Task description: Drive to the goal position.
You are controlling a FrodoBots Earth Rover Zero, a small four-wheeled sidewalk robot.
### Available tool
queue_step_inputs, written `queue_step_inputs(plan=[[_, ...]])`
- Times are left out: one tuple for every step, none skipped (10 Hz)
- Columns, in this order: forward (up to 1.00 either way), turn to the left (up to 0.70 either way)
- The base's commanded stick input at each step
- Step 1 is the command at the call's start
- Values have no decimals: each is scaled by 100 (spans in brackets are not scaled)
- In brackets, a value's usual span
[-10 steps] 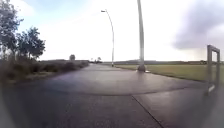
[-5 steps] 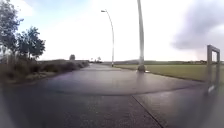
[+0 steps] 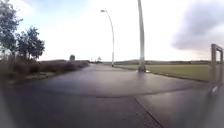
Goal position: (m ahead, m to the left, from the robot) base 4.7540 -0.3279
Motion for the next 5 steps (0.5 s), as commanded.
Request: queue_step_inputs(plan=[[45, 0], [45, 0], [45, 0], [45, 0], [45, 0]])
